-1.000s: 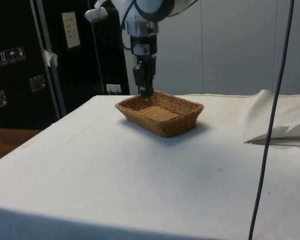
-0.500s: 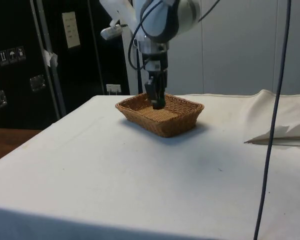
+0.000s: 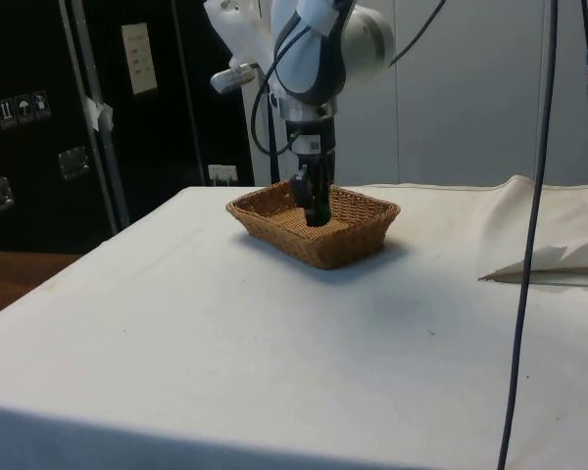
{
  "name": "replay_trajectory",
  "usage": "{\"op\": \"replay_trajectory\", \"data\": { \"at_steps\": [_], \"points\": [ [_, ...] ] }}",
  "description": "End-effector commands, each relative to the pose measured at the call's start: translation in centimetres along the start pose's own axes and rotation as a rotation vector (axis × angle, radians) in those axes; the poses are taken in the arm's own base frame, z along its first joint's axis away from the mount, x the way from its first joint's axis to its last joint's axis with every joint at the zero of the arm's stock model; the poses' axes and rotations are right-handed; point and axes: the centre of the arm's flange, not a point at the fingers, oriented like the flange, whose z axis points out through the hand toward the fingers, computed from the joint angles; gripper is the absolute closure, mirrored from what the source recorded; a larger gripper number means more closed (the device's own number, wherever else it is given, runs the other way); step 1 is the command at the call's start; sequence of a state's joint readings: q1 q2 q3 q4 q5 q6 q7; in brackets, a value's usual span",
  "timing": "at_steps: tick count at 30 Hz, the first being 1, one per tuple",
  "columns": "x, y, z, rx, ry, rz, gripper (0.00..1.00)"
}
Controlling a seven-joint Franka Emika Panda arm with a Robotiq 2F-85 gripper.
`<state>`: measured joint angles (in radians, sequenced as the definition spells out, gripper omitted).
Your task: Pick up the ball and place it into the basket.
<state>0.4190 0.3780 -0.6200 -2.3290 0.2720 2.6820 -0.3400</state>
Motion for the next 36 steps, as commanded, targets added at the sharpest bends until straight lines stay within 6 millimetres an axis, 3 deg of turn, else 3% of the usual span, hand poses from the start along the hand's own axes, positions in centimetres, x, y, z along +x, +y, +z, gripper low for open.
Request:
{"op": "replay_trajectory", "data": {
  "at_steps": [1,23,36],
  "points": [
    [0.0,-0.1,0.0,0.003,0.001,-0.002,1.00],
    [-0.1,0.0,0.2,-0.001,-0.002,0.000,1.00],
    [-0.3,0.2,1.4,-0.006,-0.020,0.004,1.00]
  ]
}}
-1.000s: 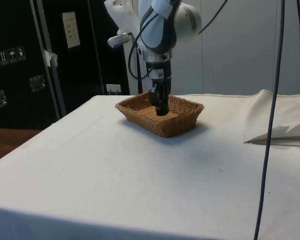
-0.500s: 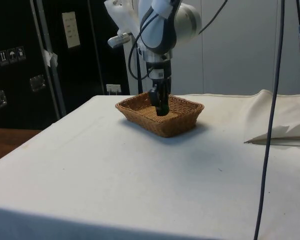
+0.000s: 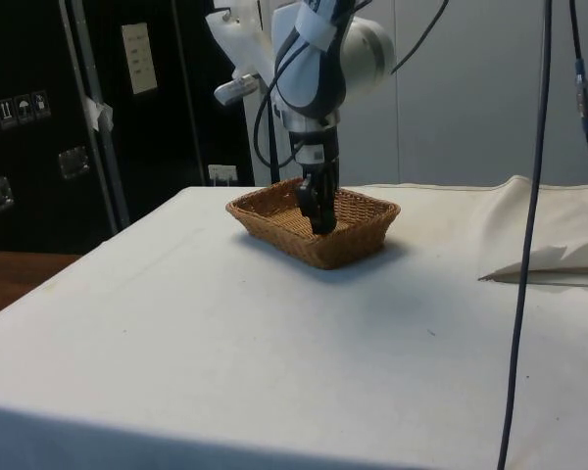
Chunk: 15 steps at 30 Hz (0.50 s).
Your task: Pick up the ball and place it into the basket.
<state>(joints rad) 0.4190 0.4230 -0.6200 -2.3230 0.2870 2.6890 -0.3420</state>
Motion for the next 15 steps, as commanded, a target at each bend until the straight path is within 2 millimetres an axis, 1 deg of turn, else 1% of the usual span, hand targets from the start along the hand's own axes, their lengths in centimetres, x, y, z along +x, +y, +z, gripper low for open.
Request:
{"op": "replay_trajectory", "data": {
  "at_steps": [1,15],
  "points": [
    [-0.02,0.10,-0.15,0.010,0.004,-0.002,1.00],
    [0.09,0.41,-0.32,-0.001,0.006,0.006,1.00]
  ]
}}
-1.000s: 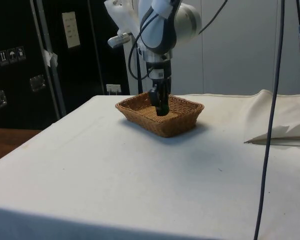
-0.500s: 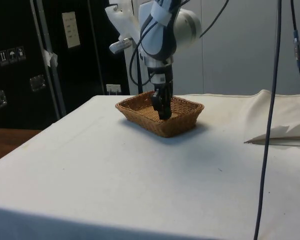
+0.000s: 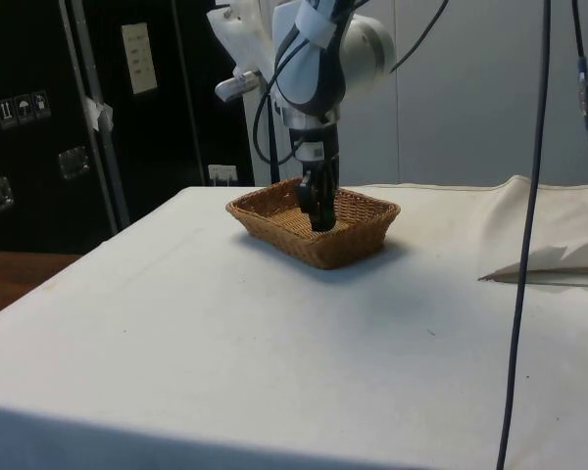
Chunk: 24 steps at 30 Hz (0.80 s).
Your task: Pick up the ball and place it into the basket.
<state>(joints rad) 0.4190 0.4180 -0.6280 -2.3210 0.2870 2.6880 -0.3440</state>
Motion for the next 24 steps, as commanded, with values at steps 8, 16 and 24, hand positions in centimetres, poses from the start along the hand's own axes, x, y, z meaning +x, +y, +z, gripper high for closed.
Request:
{"op": "replay_trajectory", "data": {
  "at_steps": [8,16,24],
  "points": [
    [0.0,0.3,-0.2,0.007,-0.002,0.004,0.43],
    [0.0,0.3,-0.3,0.007,-0.002,0.004,0.00],
    [0.3,0.8,-1.7,0.011,0.010,0.017,0.00]
  ]
}}
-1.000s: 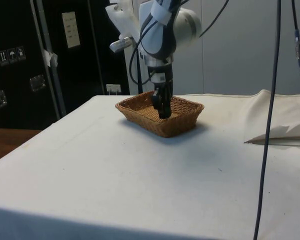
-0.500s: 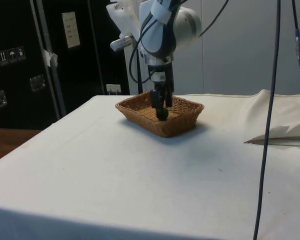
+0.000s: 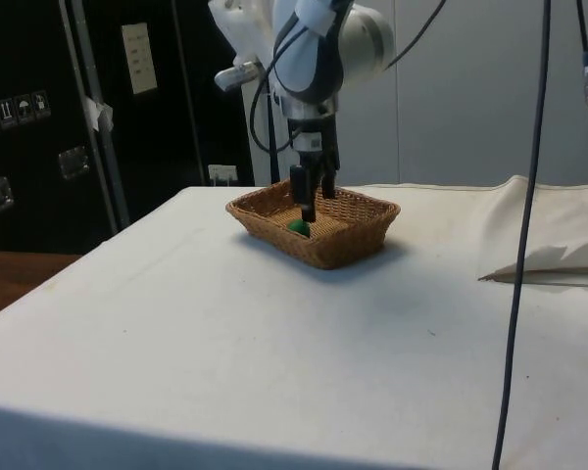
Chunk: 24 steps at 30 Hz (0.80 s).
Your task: Pick up the ball and place it into the basket.
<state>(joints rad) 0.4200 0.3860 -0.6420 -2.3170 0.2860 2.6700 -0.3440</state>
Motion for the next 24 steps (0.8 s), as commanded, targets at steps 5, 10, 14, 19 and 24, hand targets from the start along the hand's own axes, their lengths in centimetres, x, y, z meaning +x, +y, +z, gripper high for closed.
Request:
{"op": "replay_trajectory", "data": {
  "at_steps": [5,10,14,19,24],
  "points": [
    [0.2,0.5,-1.6,0.007,0.001,0.011,0.00],
    [0.4,0.7,-3.2,0.018,0.012,0.025,0.00],
    [0.6,0.2,-4.5,0.028,0.023,0.036,0.00],
    [0.8,-0.7,-6.5,0.042,0.043,0.050,0.00],
    [0.9,-1.6,-7.6,0.052,0.052,0.055,0.00]
  ]
}}
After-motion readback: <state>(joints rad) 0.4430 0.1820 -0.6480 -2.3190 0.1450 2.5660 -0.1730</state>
